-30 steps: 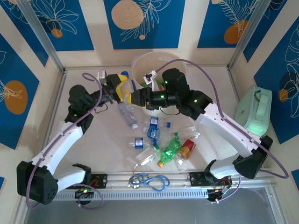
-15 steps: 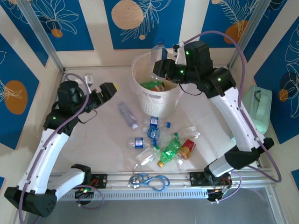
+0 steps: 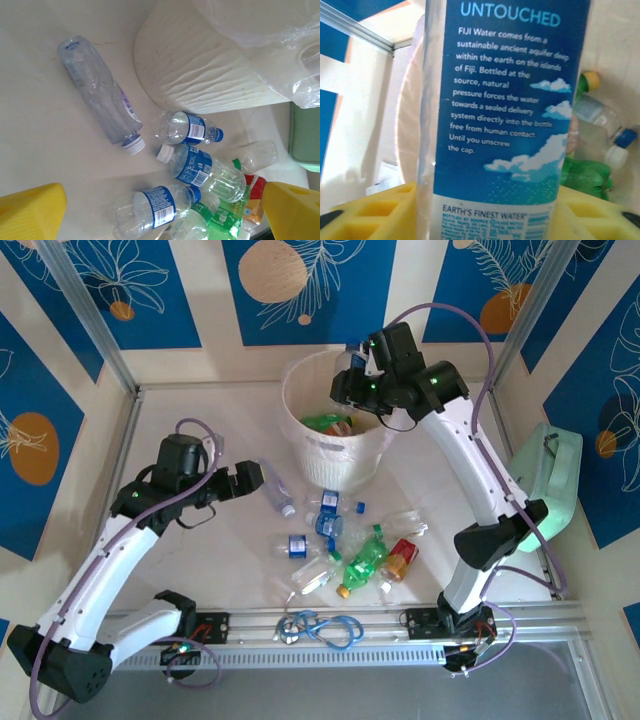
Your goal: Put the plastic bottles in the bin
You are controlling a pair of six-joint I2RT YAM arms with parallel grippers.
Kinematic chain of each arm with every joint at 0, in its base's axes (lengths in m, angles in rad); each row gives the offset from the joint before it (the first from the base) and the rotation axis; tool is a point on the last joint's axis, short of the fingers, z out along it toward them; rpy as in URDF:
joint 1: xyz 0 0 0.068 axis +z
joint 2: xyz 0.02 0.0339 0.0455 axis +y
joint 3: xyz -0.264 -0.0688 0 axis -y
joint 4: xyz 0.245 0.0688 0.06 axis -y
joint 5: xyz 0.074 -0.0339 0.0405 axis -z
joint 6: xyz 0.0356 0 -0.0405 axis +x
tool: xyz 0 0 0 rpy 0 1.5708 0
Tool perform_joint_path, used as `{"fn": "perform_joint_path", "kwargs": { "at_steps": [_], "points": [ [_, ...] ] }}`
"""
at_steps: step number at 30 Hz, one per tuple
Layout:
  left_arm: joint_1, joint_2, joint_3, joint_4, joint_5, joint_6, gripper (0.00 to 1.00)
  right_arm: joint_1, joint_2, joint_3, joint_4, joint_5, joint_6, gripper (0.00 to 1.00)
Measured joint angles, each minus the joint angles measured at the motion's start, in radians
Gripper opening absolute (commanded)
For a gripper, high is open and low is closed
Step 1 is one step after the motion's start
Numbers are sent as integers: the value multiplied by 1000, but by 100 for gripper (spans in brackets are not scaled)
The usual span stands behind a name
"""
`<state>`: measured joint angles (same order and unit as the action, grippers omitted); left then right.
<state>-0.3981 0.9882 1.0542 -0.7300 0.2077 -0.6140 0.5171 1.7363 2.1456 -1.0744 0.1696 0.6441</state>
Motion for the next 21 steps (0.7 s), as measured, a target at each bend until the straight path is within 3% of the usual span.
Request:
{"fn": "perform_joint_path", "kwargs": {
  "at_steps": [13, 21],
  "points": [
    [-11, 4, -3, -11, -30, 14, 100, 17, -5, 30, -42, 45, -14, 68],
    [-13, 8, 2, -13, -29, 14, 98, 200, -130, -11, -52, 142, -36, 68]
  ]
}}
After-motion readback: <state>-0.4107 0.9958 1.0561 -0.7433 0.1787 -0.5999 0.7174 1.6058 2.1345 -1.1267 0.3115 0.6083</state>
